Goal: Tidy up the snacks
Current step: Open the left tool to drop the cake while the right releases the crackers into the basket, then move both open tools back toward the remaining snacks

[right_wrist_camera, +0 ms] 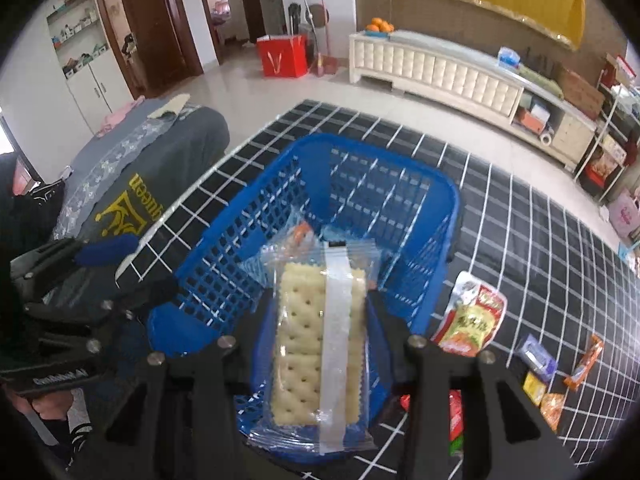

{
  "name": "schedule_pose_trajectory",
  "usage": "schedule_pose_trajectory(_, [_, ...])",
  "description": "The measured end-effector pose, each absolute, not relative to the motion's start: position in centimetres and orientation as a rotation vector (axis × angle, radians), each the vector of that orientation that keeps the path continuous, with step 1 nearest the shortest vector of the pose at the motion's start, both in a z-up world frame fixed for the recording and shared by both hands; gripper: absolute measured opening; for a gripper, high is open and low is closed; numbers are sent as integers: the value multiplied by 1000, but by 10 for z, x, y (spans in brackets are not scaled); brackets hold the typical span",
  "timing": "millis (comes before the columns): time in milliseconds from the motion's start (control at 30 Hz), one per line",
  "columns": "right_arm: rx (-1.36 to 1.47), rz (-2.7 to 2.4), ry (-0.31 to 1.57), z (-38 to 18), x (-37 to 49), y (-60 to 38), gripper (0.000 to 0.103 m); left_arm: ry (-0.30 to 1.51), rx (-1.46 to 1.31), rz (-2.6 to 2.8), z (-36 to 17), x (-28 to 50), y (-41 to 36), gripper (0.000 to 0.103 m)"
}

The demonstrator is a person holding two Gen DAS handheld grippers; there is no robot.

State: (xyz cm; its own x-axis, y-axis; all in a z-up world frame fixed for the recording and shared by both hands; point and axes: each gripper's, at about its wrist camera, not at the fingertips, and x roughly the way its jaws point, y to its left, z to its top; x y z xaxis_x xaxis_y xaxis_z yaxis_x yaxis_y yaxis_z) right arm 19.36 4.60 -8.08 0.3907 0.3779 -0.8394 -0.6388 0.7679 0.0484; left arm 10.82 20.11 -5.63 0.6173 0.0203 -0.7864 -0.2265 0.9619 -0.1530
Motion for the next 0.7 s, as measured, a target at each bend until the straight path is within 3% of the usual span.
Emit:
schedule_pose_trajectory(333, [-318,644,1018,-95,194,53,49,898,-285,148,-61,102,204,68])
schedule_pose_trajectory(433, [-311,637,1046,-98,195,51,59,902,-279,145,-60,104,201,68])
schedule_pose_trajectory(500, [-297,629,1044,-97,195,45,76,905,-268,145,-59,105,197,68])
schedule_pose_trajectory(700, [-261,610,989,-77,191,19,83,902,-247,133,-54,111,185,68])
